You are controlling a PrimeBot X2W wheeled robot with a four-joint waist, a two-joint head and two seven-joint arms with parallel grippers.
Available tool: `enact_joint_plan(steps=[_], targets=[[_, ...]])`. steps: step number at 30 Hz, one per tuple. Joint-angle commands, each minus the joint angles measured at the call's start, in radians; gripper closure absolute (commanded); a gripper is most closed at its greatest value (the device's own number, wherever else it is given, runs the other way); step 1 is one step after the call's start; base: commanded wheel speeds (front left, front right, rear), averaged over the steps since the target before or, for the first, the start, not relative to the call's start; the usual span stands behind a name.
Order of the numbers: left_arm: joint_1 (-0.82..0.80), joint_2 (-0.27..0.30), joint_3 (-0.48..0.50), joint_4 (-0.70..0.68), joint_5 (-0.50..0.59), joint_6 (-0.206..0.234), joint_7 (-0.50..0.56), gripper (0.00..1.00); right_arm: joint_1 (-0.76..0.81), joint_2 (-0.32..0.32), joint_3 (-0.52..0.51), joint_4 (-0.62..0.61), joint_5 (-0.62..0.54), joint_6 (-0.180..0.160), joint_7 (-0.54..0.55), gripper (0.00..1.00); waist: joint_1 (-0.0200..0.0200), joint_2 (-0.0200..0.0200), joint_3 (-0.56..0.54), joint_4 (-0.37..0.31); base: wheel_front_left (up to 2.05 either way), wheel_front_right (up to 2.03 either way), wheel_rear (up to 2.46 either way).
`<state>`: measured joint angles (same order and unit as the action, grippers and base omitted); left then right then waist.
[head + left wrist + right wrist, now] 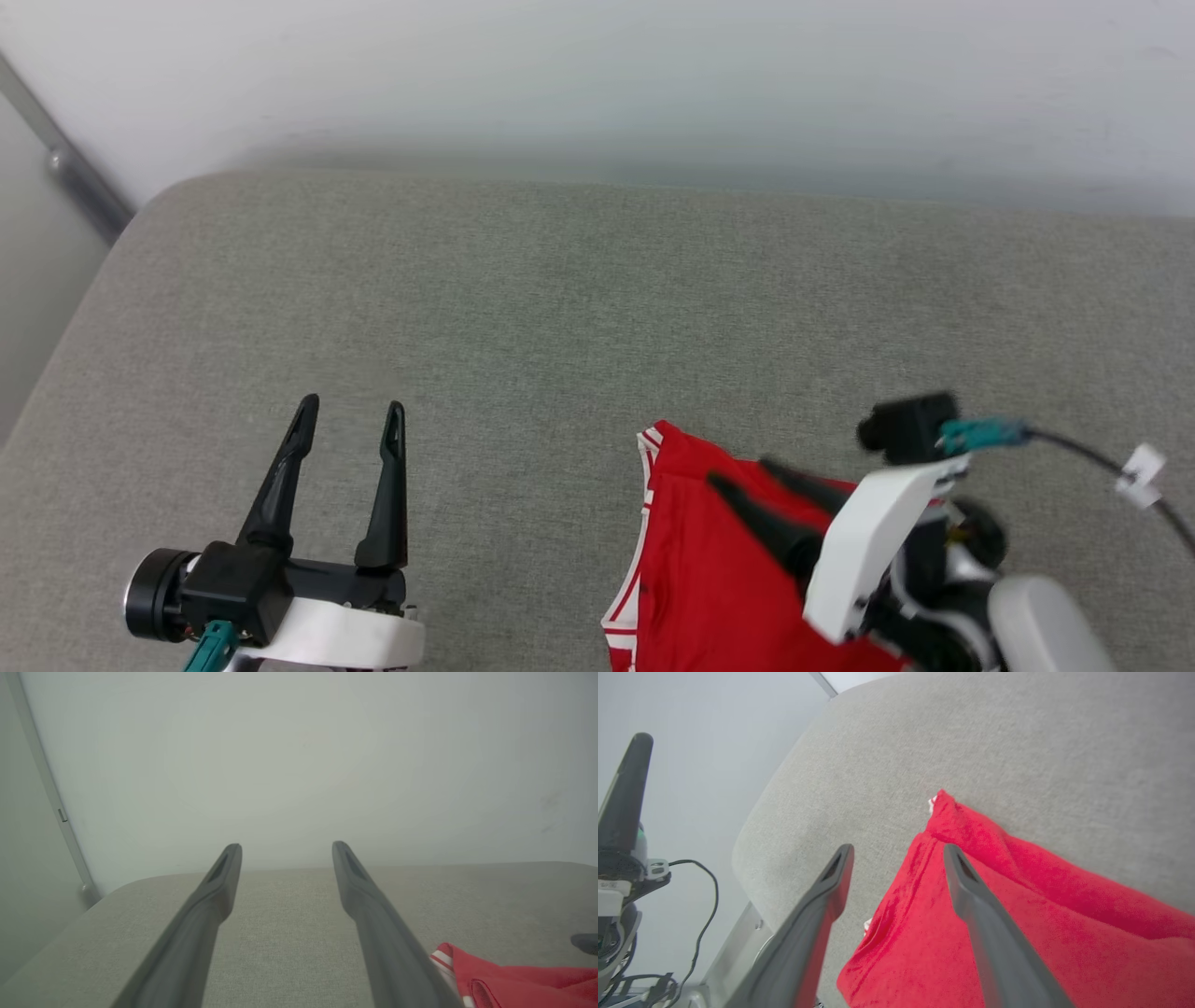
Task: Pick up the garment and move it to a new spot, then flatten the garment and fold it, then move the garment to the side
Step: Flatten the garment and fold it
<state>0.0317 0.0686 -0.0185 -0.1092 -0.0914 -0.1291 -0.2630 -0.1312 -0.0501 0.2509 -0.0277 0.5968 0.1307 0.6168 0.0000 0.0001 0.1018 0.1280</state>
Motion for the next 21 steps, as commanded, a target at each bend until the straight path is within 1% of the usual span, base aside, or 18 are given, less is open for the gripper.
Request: enact_joint_plan(steps=[1,3,4,6,8,11,13,17,21], targets=[[-0.003,0.003,0.0,0.001,-0.002,0.0,-0.002,0.0,-0.035,0.0,-0.024,-0.011,-0.041,0.0,-0.009,0.0,0.0,-0.0001,-0.001,-0.008,0.0,0.0,0.0],[-0.007,0.003,0.005,-0.001,-0.006,0.0,-0.002,0.0,-0.065,-0.006,-0.063,-0.019,-0.121,0.0,-0.019,0.0,0.0,-0.0001,-0.002,-0.017,0.0,0.0,0.0],[-0.009,0.002,0.007,-0.002,-0.008,0.0,-0.002,0.0,-0.083,-0.024,-0.081,-0.025,-0.161,0.0,-0.032,0.0,0.0,-0.0001,-0.002,-0.021,0.0,0.0,0.0],[-0.014,0.002,0.007,-0.005,-0.008,0.0,-0.002,0.0,-0.112,-0.087,-0.118,-0.037,-0.26,0.0,-0.084,0.0,0.0,-0.0001,-0.004,-0.029,0.0,0.0,0.0],[-0.017,0.001,0.009,-0.009,-0.012,0.0,-0.002,0.0,-0.121,-0.148,-0.143,-0.039,-0.338,0.0,-0.167,0.0,0.0,-0.0001,-0.006,-0.035,0.0,0.0,0.0],[-0.014,0.001,0.003,-0.01,-0.011,0.0,-0.002,0.0,-0.099,-0.221,-0.192,-0.034,-0.384,0.0,-0.29,0.0,0.0,-0.0001,-0.01,-0.039,0.0,0.0,0.0],[-0.011,0.004,-0.001,-0.009,-0.012,0.0,-0.002,0.0,-0.07,-0.248,-0.237,-0.039,-0.387,0.0,-0.368,0.0,0.0,-0.0001,-0.014,-0.042,0.0,0.0,0.0],[-0.001,0.004,-0.001,-0.014,-0.018,-0.001,-0.002,0.0,0.003,-0.246,-0.309,-0.085,-0.377,0.0,-0.501,0.0,0.0,-0.0001,-0.016,-0.049,0.0,0.0,0.0],[0.012,0.004,-0.005,-0.021,-0.024,-0.001,-0.002,0.0,0.09,-0.172,-0.387,-0.141,-0.363,0.0,-0.627,0.0,0.0,-0.0001,-0.018,-0.058,0.0,0.0,0.0]])
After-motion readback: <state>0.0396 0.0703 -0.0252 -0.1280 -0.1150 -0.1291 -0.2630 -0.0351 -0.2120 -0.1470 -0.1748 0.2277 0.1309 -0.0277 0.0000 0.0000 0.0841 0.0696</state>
